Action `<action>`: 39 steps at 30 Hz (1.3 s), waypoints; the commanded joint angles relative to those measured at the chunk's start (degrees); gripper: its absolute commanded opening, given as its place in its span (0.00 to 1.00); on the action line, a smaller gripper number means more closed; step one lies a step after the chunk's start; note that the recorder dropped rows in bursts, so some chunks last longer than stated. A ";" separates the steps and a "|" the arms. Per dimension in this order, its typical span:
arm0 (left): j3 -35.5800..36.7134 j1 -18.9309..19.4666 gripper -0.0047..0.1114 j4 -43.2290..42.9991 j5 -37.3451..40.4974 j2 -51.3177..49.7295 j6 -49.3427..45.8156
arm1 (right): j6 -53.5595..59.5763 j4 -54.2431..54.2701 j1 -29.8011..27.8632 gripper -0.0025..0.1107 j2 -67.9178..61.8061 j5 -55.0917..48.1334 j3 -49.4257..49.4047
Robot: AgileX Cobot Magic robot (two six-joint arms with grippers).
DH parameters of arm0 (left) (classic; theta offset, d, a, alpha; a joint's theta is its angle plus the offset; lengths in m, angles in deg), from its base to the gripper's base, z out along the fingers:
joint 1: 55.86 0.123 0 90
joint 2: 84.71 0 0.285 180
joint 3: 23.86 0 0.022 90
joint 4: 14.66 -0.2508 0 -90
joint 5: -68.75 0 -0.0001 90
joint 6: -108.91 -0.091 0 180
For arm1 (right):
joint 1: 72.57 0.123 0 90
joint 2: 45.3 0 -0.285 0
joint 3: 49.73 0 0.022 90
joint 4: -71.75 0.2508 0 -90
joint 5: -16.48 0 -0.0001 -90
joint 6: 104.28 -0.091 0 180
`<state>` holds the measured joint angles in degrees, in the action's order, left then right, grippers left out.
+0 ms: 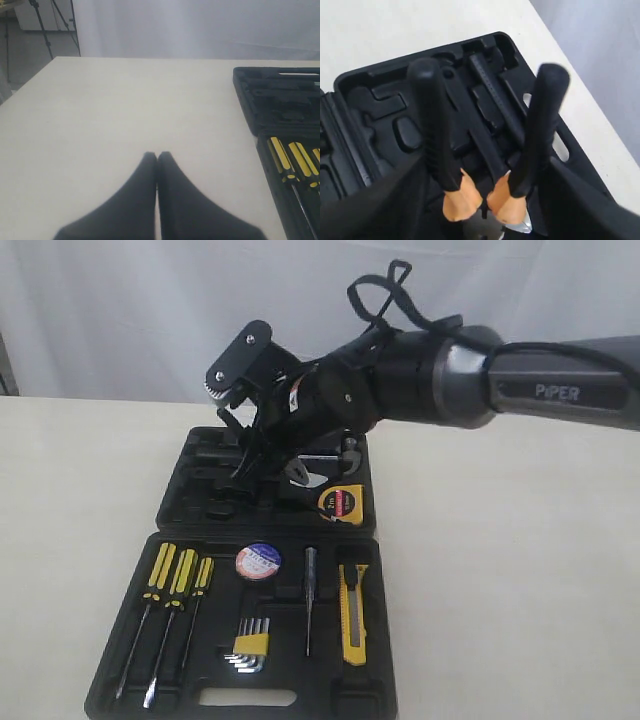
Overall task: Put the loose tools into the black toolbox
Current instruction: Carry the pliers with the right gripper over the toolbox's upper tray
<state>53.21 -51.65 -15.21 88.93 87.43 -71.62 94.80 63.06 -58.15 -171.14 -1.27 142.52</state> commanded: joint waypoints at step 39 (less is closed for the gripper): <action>0.15 -0.27 0.04 0.55 -0.57 0.07 0.11 | 13.95 2.13 1.80 0.02 -12.12 5.35 1.18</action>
<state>53.21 -51.65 -15.21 88.93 87.43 -71.62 104.38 64.76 -56.14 -181.98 8.71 143.95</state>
